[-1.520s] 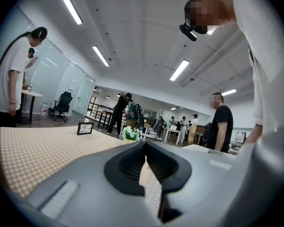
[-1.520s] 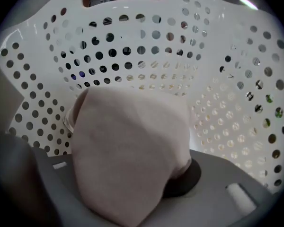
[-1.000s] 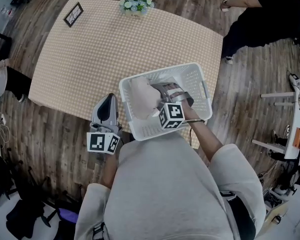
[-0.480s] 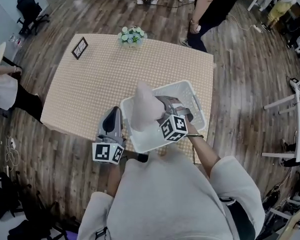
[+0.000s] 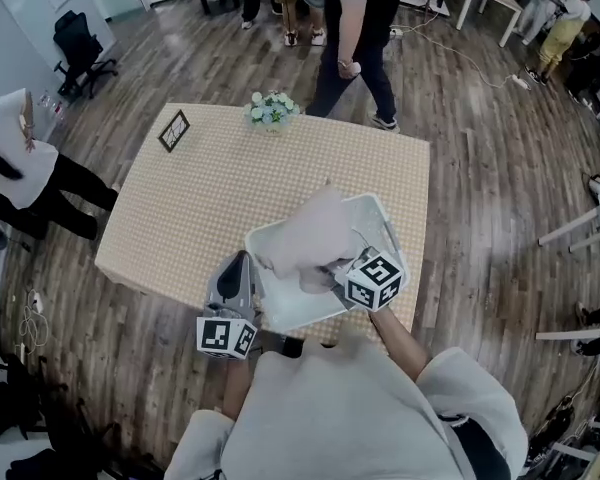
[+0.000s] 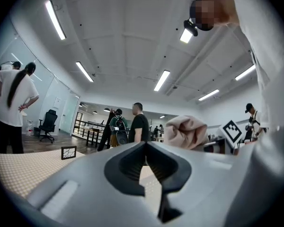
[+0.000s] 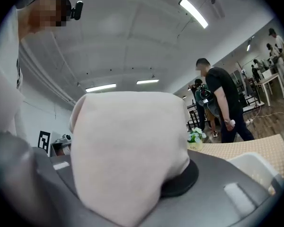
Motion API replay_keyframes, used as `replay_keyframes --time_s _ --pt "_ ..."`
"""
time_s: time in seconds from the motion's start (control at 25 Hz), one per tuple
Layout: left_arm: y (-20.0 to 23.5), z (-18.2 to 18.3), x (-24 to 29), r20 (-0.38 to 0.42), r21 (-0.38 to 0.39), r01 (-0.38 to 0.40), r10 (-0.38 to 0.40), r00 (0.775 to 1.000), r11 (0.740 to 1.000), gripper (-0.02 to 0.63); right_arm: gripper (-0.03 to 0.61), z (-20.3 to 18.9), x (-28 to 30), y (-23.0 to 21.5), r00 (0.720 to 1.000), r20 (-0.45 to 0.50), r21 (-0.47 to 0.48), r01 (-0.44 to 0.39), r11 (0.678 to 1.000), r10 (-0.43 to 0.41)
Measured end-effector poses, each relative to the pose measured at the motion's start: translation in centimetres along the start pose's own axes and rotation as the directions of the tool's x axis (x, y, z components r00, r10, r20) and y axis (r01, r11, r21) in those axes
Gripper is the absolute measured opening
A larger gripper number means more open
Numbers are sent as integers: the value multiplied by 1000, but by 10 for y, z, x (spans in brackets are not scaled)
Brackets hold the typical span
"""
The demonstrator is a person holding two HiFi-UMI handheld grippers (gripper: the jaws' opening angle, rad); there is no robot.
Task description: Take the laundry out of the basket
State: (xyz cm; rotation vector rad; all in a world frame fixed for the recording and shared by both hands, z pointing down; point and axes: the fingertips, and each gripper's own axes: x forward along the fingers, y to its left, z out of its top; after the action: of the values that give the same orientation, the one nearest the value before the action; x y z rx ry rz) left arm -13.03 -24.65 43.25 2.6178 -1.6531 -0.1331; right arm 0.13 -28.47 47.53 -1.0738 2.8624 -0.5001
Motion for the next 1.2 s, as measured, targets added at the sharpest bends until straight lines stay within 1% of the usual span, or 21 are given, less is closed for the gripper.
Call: replay_keyframes --time_s 0.2,0.36,0.52,0.64,0.8,1.04,1.2 --pt "-21 -4 -5 -12 -1 -5 5 1000 1000 11 184 6 -11 4 1000 9 7 -28 1000 28" --pt "-14 -4 -13 -10 1 -5 5 1000 1000 11 184 21 -14 17 998 55 19 -31 999 30" --pt "-19 5 -20 24 13 4 -5 1000 1000 11 184 29 -25 32 998 61 -25 -18 1000 20" --pt "-36 8 -30 44 30 25 -26 999 999 11 186 26 -43 41 997 74 -24 -16 1000 18" --pt "-40 9 -70 52 25 29 -30 998 999 11 184 20 -61 74 996 90 -31 -2 1000 5" --pt "-37 20 -152 69 26 17 -19 997 1000 12 184 12 -84 147 993 120 -74 11 997 -2" --pt "-43 32 -199 93 30 23 -26 995 999 12 185 0 -105 194 994 113 -103 5 995 7"
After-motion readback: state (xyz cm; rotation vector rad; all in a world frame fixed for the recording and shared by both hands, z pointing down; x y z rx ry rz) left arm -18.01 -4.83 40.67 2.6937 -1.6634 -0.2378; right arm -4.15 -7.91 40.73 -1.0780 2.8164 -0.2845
